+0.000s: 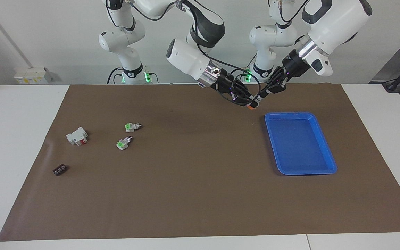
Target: Turn and place switch with both arms
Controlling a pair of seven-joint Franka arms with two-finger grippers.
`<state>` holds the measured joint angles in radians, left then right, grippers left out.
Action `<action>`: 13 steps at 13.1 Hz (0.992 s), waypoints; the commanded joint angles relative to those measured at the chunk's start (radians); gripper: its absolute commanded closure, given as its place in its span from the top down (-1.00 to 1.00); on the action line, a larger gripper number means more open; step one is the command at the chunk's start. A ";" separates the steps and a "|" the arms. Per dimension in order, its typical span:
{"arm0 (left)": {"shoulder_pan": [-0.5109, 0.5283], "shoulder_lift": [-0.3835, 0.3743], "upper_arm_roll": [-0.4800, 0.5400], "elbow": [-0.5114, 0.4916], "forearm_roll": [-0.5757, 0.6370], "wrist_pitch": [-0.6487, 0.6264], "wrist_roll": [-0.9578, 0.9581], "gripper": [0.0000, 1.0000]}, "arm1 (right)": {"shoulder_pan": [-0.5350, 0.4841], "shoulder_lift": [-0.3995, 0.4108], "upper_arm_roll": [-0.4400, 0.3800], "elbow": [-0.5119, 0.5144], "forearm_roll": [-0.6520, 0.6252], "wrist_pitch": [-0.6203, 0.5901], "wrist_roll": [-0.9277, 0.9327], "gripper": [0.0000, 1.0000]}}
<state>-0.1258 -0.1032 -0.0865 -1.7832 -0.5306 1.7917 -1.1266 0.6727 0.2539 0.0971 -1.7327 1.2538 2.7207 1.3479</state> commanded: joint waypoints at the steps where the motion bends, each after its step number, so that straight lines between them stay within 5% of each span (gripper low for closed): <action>1: -0.086 -0.030 -0.015 -0.031 -0.043 -0.066 0.227 -1.00 | -0.002 0.031 0.010 0.055 0.016 0.017 0.004 -1.00; 13: -0.094 -0.078 -0.059 -0.122 0.017 -0.032 1.261 -1.00 | -0.002 0.031 0.010 0.055 0.013 0.017 0.004 -1.00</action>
<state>-0.1505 -0.1121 -0.1093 -1.8041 -0.4619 1.8106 0.0311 0.6699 0.2329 0.0953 -1.7777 1.2537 2.7124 1.3478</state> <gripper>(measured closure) 0.894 0.665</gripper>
